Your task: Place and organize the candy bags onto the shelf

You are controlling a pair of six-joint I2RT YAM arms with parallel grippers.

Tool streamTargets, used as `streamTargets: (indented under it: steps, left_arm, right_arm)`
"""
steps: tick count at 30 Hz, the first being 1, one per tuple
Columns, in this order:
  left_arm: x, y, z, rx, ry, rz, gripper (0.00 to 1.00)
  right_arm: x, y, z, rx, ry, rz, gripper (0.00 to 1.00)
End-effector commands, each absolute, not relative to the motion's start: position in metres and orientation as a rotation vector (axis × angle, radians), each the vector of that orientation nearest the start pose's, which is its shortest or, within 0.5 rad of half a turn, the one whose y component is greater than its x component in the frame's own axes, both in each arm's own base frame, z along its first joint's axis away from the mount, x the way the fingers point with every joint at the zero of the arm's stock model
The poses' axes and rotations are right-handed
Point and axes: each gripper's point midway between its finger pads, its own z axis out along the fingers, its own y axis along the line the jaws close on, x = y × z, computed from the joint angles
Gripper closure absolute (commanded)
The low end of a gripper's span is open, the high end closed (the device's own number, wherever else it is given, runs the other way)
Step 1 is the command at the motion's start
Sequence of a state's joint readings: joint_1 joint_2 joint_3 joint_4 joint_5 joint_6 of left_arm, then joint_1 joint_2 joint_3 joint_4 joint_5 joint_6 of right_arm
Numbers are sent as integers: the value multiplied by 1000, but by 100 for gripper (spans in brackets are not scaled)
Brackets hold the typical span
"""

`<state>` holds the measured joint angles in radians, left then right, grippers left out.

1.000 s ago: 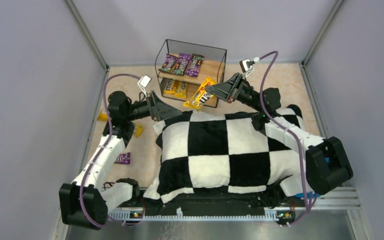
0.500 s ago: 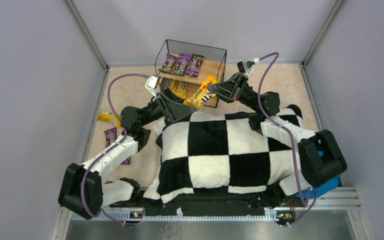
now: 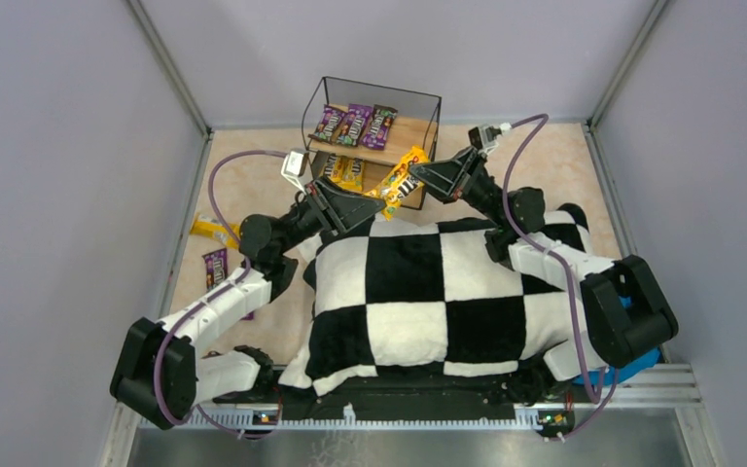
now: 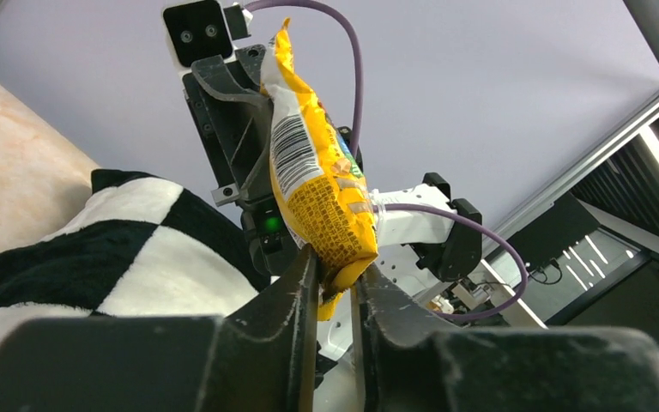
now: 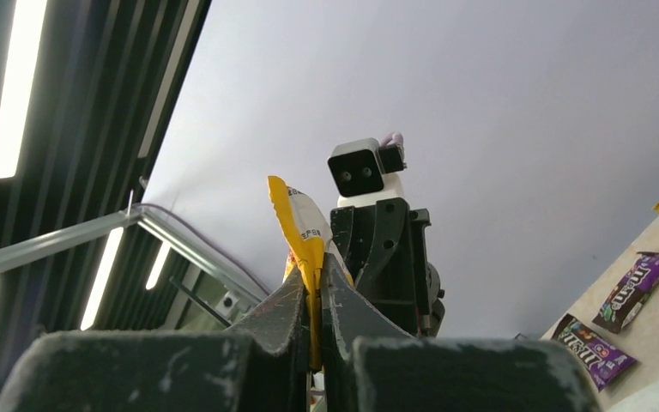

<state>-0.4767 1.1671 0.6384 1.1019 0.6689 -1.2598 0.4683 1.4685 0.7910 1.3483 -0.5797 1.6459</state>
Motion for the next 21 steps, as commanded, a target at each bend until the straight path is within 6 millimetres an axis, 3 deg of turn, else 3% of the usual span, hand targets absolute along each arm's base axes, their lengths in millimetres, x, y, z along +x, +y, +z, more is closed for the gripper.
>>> streamTargets:
  steps: [1, 6, 10, 11, 13, 14, 18, 21]
  left_arm:
    - [214, -268, 393, 260, 1226, -1815, 81]
    - [229, -268, 379, 170, 1317, -1764, 98]
    - [248, -257, 354, -12, 1444, -1698, 100]
    - [250, -250, 352, -45, 1457, -1683, 100]
    - [260, -236, 338, -141, 1526, -1642, 100]
    - [265, -227, 330, -204, 1563, -1621, 100]
    - [286, -183, 290, -478, 1664, -1559, 100]
    - [300, -162, 267, -625, 1687, -1525, 100]
  right_arm:
    - [269, 274, 415, 37, 1174, 2118, 98]
    - [271, 274, 405, 28, 1222, 2066, 79]
    - [286, 264, 380, 56, 1332, 1908, 58]
    - [291, 258, 372, 68, 1366, 1850, 51]
    - [304, 241, 354, 98, 1438, 1724, 23]
    - [309, 233, 345, 107, 1480, 1659, 16]
    - [315, 211, 328, 42, 1589, 1401, 11]
    - [314, 204, 321, -37, 1645, 1256, 9]
